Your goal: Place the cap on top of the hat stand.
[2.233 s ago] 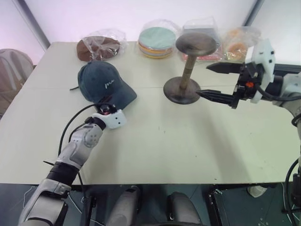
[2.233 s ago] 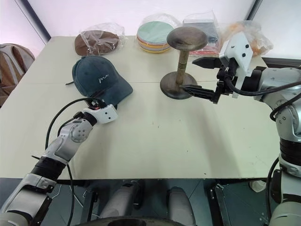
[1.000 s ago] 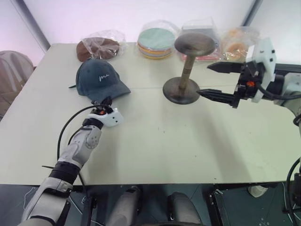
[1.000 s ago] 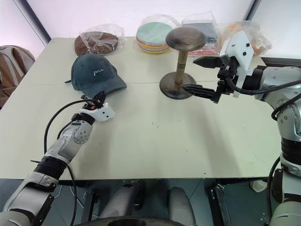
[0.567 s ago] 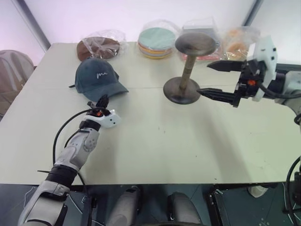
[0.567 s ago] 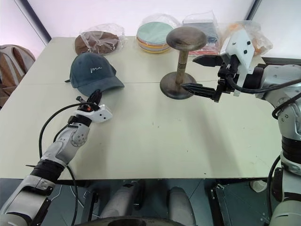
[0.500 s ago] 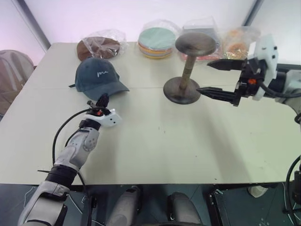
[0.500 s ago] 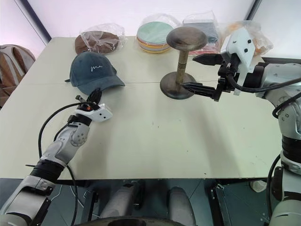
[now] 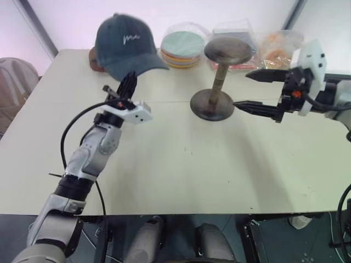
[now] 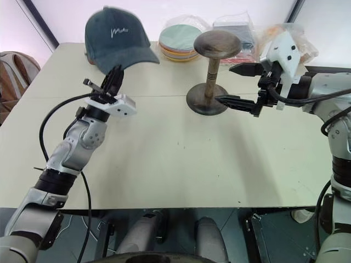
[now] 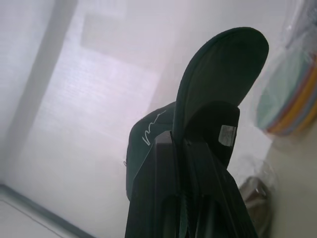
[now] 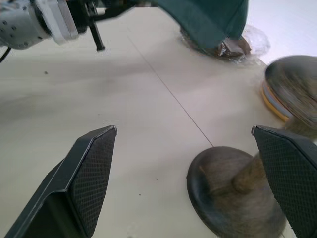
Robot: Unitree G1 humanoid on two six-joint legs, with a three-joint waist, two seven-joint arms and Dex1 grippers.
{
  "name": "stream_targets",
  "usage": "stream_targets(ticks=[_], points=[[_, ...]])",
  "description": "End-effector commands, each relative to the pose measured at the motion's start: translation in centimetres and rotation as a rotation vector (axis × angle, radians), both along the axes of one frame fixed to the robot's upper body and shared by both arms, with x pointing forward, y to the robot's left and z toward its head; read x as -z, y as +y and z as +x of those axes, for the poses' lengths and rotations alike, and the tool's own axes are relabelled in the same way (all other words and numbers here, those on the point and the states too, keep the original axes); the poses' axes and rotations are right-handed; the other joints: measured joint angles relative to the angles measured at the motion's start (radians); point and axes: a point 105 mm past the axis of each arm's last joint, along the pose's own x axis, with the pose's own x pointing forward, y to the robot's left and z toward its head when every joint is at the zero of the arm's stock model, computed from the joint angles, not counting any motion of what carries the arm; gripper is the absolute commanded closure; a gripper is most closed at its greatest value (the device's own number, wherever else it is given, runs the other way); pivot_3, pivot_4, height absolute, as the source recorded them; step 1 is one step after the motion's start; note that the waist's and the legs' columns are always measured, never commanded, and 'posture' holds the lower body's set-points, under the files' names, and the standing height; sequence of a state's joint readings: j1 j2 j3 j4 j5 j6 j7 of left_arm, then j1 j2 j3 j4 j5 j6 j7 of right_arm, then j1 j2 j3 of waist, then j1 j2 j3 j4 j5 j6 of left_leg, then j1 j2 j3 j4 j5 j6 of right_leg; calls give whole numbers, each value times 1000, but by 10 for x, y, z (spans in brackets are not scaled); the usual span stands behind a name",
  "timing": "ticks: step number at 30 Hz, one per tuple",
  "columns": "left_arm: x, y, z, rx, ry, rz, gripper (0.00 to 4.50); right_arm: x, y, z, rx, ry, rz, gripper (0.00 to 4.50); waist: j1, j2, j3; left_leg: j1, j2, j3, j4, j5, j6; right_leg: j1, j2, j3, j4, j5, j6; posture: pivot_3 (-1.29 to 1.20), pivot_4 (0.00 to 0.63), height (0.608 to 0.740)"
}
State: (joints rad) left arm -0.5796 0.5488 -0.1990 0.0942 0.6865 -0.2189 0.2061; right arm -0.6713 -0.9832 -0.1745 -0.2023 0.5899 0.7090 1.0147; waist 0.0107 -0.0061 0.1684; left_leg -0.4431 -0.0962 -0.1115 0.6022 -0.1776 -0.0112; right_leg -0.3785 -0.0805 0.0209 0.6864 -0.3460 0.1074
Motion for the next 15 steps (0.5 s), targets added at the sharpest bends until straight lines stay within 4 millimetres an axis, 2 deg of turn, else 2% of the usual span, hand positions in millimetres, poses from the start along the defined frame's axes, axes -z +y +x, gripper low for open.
stream_targets(ticks=[1, 7, 10, 15], points=[[-43, -9, -10, 50, -127, -19, 4447, -23, -18, -5, 74, -88, 27, 0, 1, -1, 0, 0, 0, 0, 0, 0, 0, 0, 0, 0, 0, 0, 0, 0, 150, 740], [-74, -40, -15, 170, -193, -35, 4447, -35, -43, -15, 170, -104, 101, 0, 5, -1, 1, -2, 0, -1, 7, -2, 3, 2, 0, -2, 0, 1, 1, 0, 150, 740], [-78, -50, -15, 212, -199, -40, 4447, -34, -48, -20, 187, -92, 126, 0, 2, -1, 1, -2, -1, 0, 9, -2, 4, 4, 0, -1, 0, 1, 2, 0, 150, 740], [-81, -74, -17, 299, -208, -34, 4447, -21, -53, -24, 227, -64, 130, 0, 2, -1, 1, -1, 0, 0, 10, -2, 4, 4, 0, -1, 0, 1, 2, 0, 150, 740]])
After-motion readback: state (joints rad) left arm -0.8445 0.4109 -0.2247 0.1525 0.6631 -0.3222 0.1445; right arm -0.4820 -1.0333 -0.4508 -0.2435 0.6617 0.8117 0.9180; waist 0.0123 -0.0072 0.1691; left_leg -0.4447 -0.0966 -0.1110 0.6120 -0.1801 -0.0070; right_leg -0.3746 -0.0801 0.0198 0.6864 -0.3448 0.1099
